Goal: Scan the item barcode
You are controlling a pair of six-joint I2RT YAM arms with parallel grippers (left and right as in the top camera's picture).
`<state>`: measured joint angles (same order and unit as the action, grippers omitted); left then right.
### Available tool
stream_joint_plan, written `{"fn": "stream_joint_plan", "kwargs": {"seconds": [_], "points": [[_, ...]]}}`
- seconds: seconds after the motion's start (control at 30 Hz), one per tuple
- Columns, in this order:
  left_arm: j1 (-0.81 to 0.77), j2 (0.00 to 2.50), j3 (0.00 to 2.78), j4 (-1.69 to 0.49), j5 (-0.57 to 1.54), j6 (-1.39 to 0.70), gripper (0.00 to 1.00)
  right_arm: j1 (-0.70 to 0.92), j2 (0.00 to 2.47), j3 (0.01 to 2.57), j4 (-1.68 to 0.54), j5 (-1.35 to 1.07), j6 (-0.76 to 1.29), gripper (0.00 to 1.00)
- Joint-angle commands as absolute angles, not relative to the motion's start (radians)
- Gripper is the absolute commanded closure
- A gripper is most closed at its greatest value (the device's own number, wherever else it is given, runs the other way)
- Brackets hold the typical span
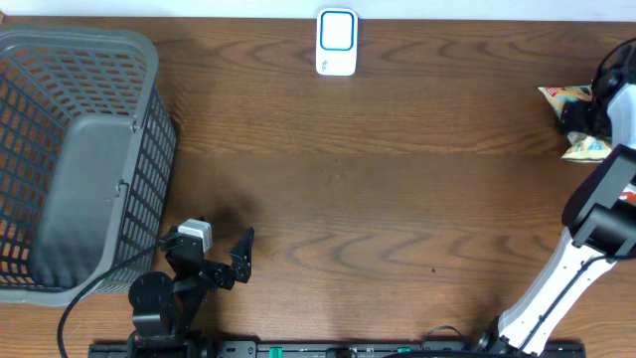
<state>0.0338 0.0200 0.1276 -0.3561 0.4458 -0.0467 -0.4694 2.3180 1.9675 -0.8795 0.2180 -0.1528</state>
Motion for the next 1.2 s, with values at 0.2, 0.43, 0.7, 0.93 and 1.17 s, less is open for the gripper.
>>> {"fn": "stream_joint_plan", "kwargs": {"seconds": [0.2, 0.43, 0.7, 0.93, 1.17], "points": [[0.036, 0.017, 0.113, -0.373, 0.445, -0.030, 0.02, -0.408, 1.818, 1.979, -0.884, -0.037, 0.037, 0.01], [0.036, 0.017, 0.113, -0.373, 0.445, -0.030, 0.02, -0.350, 1.479, 1.979, -0.982, -0.036, 0.112, 0.01], [0.036, 0.017, 0.113, -0.373, 0.444, -0.030, 0.02, -0.347, 1.130, 1.979, -1.102, -0.036, 0.112, 0.01], [0.036, 0.017, 0.113, -0.373, 0.445, -0.030, 0.02, -0.347, 0.909, 1.979, -1.174, -0.036, 0.112, 0.01], [0.036, 0.017, 0.113, -0.373, 0.445, -0.030, 0.02, -0.338, 0.731, 1.978, -1.323, -0.018, 0.108, 0.01]]}}
